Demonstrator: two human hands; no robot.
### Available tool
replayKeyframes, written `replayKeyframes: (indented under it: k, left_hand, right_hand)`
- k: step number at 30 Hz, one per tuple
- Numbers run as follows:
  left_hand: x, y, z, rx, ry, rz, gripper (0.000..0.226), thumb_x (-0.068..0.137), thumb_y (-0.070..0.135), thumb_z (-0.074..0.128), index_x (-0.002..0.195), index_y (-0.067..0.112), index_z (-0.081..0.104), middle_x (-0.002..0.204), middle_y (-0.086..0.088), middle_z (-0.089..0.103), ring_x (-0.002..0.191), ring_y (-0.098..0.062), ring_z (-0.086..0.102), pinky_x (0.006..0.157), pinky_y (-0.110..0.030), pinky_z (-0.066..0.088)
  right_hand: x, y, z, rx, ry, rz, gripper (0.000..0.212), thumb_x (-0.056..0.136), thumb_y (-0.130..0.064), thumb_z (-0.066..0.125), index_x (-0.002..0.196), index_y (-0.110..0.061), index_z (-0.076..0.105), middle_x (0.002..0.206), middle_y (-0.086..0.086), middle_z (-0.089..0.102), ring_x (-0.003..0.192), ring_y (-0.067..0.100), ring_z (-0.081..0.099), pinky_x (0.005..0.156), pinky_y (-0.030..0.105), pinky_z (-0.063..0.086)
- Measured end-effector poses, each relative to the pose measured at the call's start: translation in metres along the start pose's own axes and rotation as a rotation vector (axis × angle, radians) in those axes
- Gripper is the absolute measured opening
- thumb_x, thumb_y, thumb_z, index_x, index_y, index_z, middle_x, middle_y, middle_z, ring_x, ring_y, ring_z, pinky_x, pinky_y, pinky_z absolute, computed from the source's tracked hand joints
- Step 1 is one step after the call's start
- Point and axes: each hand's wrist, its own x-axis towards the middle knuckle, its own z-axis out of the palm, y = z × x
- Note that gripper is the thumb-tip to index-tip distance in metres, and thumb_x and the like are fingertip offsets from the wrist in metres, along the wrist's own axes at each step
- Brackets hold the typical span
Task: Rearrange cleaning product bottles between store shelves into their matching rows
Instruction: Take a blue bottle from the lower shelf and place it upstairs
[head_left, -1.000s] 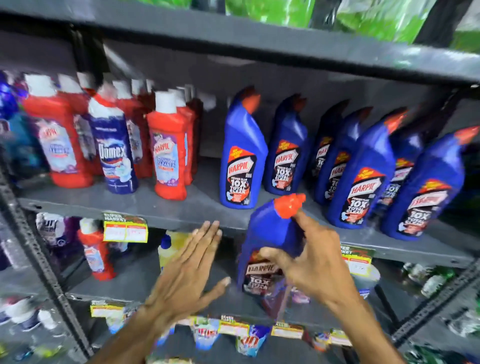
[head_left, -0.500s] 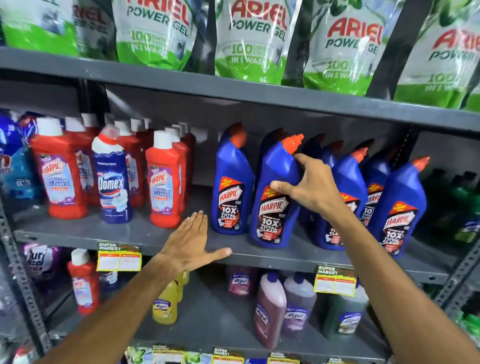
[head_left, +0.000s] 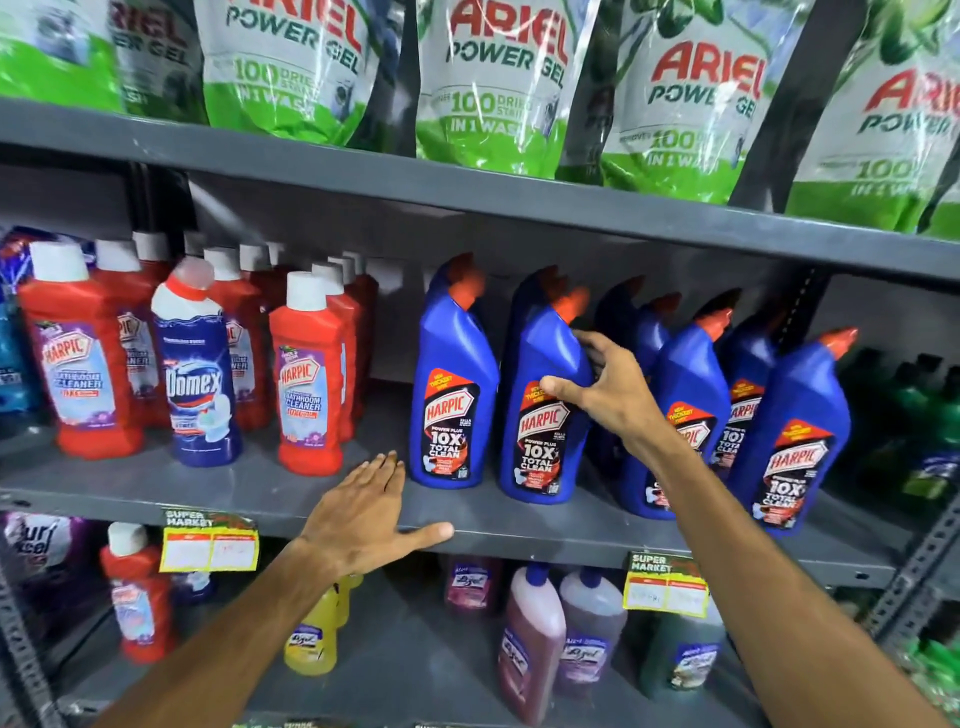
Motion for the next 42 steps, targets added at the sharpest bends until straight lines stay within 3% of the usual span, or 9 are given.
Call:
replayKeyframes:
  k: [2, 4, 9, 15, 22, 26, 34, 39, 42]
  left_hand:
    - [0.000, 0.001, -0.001, 0.020, -0.008, -0.003, 0.134, 0.077, 0.103, 0.015, 0.165, 0.004, 0.003, 0.176, -0.013, 0.000, 0.162, -0.021, 0.001, 0.127, -0.032, -0.002]
    - [0.000, 0.002, -0.002, 0.029, -0.009, -0.003, 0.127, 0.082, 0.099, 0.020, 0.166, 0.004, 0.002, 0.176, -0.013, -0.001, 0.162, -0.021, 0.001, 0.126, -0.031, -0.004]
    - [0.003, -0.001, 0.002, 0.044, -0.007, -0.002, 0.129, 0.081, 0.100, 0.019, 0.166, 0.005, 0.003, 0.176, -0.012, 0.000, 0.162, -0.021, 0.002, 0.126, -0.031, -0.003]
    - [0.004, -0.002, 0.003, 0.043, -0.006, 0.001, 0.129, 0.081, 0.101, 0.018, 0.166, 0.005, 0.001, 0.176, -0.012, -0.001, 0.162, -0.020, 0.001, 0.124, -0.030, -0.005]
    - [0.004, -0.002, 0.001, 0.018, -0.025, 0.000, 0.141, 0.067, 0.106, 0.005, 0.166, 0.006, -0.001, 0.176, -0.011, -0.003, 0.162, -0.020, 0.000, 0.125, -0.031, -0.004]
    - [0.003, -0.001, -0.001, 0.008, -0.035, -0.004, 0.143, 0.065, 0.107, 0.003, 0.165, 0.005, -0.002, 0.176, -0.011, -0.004, 0.162, -0.020, -0.001, 0.127, -0.032, -0.002]
    - [0.003, 0.000, 0.000, 0.011, -0.033, -0.003, 0.135, 0.075, 0.104, 0.014, 0.165, 0.005, 0.000, 0.176, -0.012, -0.002, 0.162, -0.020, 0.000, 0.127, -0.031, -0.001]
    - [0.003, 0.000, -0.002, -0.004, -0.031, 0.000, 0.138, 0.072, 0.106, 0.010, 0.166, 0.005, 0.001, 0.176, -0.011, -0.001, 0.162, -0.020, 0.001, 0.128, -0.032, 0.001]
    - [-0.001, 0.002, -0.002, -0.018, 0.014, -0.018, 0.139, 0.070, 0.106, 0.006, 0.166, 0.006, 0.004, 0.176, -0.011, 0.004, 0.162, -0.020, 0.005, 0.129, -0.033, 0.003]
  right_hand:
    - [-0.012, 0.014, 0.005, 0.098, 0.008, 0.037, 0.086, 0.065, -0.029, 0.100, 0.140, -0.018, 0.058, 0.127, -0.003, 0.074, 0.113, 0.009, 0.073, 0.094, 0.029, 0.061]
    - [-0.030, 0.036, 0.015, 0.183, 0.018, 0.107, 0.082, 0.066, -0.017, 0.099, 0.136, -0.016, 0.057, 0.121, -0.001, 0.077, 0.110, 0.013, 0.076, 0.088, 0.029, 0.063]
    - [-0.067, 0.080, 0.037, 0.191, -0.094, 0.242, 0.081, 0.063, -0.013, 0.100, 0.134, -0.016, 0.060, 0.116, -0.003, 0.079, 0.107, 0.011, 0.076, 0.080, 0.018, 0.060]
    - [-0.069, 0.087, 0.042, 0.179, -0.082, 0.248, 0.070, 0.069, -0.010, 0.097, 0.130, -0.012, 0.063, 0.115, -0.001, 0.078, 0.094, -0.004, 0.074, 0.075, 0.011, 0.057]
    - [-0.067, 0.090, 0.041, 0.160, -0.088, 0.237, 0.069, 0.069, -0.018, 0.098, 0.128, -0.020, 0.063, 0.116, -0.007, 0.078, 0.098, -0.005, 0.073, 0.083, 0.015, 0.060]
    - [-0.066, 0.089, 0.039, 0.163, -0.102, 0.237, 0.071, 0.069, -0.019, 0.098, 0.130, -0.020, 0.062, 0.115, -0.008, 0.078, 0.099, -0.004, 0.073, 0.077, 0.012, 0.058]
    - [-0.070, 0.086, 0.040, 0.155, -0.093, 0.221, 0.069, 0.071, -0.019, 0.097, 0.131, -0.019, 0.063, 0.116, -0.010, 0.078, 0.100, -0.004, 0.073, 0.079, 0.011, 0.056]
    - [-0.068, 0.086, 0.041, 0.130, -0.084, 0.238, 0.078, 0.066, -0.029, 0.099, 0.134, -0.022, 0.060, 0.118, -0.012, 0.076, 0.102, -0.002, 0.072, 0.097, 0.029, 0.059]
    - [-0.075, 0.077, 0.041, 0.069, -0.021, 0.214, 0.095, 0.064, -0.033, 0.100, 0.144, -0.017, 0.050, 0.123, -0.014, 0.069, 0.110, 0.002, 0.067, 0.091, 0.008, 0.053]
